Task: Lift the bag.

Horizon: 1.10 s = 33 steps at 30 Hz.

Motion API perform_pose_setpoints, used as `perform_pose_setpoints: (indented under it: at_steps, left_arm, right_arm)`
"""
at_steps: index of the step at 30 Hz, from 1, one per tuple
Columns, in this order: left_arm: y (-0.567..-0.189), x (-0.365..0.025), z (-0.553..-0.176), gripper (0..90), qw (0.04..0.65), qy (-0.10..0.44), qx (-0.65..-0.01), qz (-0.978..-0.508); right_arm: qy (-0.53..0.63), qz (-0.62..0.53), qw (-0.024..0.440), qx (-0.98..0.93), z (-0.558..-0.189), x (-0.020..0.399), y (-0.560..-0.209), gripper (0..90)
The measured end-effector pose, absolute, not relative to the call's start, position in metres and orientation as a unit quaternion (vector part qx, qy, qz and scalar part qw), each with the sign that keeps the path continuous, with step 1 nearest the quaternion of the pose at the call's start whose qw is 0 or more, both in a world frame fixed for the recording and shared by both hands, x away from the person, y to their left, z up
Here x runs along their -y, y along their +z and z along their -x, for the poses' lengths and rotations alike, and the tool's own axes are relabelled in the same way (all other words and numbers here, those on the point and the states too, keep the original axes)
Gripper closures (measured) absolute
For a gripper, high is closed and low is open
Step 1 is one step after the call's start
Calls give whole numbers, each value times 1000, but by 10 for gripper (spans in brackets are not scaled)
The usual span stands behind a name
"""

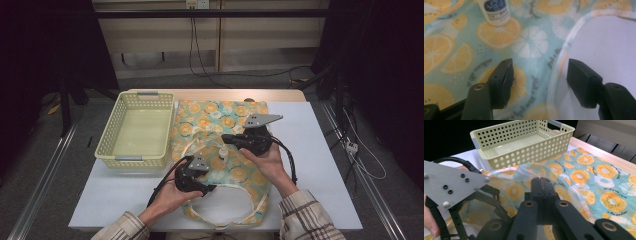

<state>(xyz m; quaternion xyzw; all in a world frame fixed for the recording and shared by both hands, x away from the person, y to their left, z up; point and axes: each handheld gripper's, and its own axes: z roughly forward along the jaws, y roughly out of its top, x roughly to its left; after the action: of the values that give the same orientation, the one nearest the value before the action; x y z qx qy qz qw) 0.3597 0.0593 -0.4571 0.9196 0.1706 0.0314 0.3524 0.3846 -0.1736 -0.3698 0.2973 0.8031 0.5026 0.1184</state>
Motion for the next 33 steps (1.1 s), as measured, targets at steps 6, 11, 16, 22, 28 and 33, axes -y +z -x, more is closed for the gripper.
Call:
perform_pose_setpoints:
  at_steps: [6,11,16,22,28,33]
  left_arm:
    - [-458,-59,-363,410,360,22,-181,-915]
    - [-457,-65,-374,678,362,12,-197,-911]
    - [-455,-59,-372,838,352,14,-189,-916]
    - [-455,-59,-374,900,358,4,-205,-911]
    - [-453,-60,-372,900,362,4,-209,-909]
    - [-444,-64,-367,900,395,11,-205,-896]
  right_arm:
    - [501,-301,119,-803,-386,175,-371,900]
    - [500,-299,117,-805,-385,172,-372,900]
    - [497,-296,120,-807,-385,173,-372,900]
    - [496,-298,120,-807,-385,173,-373,900]
    - [498,-298,120,-805,-386,173,-373,900]
    - [502,-301,123,-801,-387,177,-371,900]
